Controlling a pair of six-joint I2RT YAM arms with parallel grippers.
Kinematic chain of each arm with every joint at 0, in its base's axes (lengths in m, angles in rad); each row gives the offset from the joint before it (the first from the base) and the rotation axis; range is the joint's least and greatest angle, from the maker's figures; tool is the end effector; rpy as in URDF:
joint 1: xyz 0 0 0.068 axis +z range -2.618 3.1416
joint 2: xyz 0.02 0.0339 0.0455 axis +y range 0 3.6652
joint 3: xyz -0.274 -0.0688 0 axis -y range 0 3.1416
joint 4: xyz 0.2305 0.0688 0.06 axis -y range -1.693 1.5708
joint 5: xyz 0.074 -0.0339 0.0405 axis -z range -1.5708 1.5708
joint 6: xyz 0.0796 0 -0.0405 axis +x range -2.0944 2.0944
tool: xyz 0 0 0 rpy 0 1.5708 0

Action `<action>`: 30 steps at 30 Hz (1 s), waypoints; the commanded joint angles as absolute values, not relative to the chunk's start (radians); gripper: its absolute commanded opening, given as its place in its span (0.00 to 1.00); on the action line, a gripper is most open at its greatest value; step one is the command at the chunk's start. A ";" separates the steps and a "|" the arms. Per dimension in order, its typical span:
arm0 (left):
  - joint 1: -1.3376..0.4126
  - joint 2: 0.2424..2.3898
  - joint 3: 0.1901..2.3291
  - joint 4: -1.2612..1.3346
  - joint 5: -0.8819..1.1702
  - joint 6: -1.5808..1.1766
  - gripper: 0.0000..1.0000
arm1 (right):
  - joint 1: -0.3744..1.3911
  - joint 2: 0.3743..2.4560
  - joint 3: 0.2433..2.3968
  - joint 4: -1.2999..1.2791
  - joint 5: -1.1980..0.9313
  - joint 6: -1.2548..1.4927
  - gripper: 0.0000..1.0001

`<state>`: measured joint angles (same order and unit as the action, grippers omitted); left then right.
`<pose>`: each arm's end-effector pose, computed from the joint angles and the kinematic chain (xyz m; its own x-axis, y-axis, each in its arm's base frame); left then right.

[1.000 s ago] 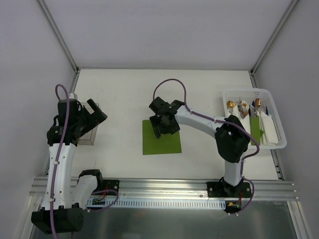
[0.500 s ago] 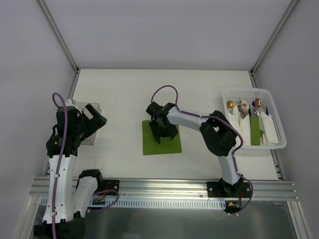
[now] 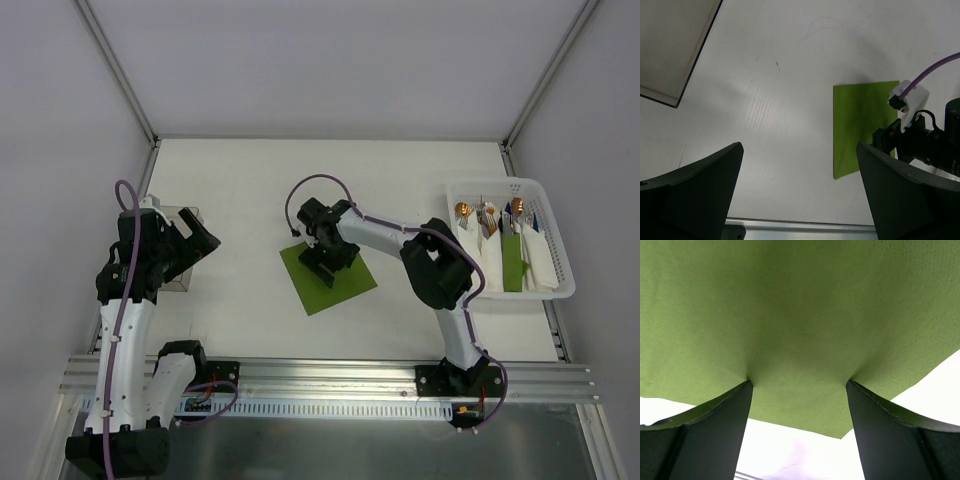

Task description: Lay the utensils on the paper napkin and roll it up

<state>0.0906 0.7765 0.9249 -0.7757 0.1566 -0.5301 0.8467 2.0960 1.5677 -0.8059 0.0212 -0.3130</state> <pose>0.1676 0.0028 0.3094 -0.5227 -0.5490 -0.6522 -0.2642 0.8317 -0.4883 0.2813 0.3155 0.1369 -0.3831 -0.8979 -0.2167 -0.9077 0.4094 -0.0918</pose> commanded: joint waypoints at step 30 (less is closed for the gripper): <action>0.084 0.804 0.980 -0.716 0.022 -0.663 0.99 | 0.775 1.988 1.661 -0.925 -0.028 0.102 0.90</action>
<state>0.0906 0.8272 0.9794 -0.7429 0.0723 -0.6308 0.7799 2.0056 1.6642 -0.9390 -0.0887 -0.1055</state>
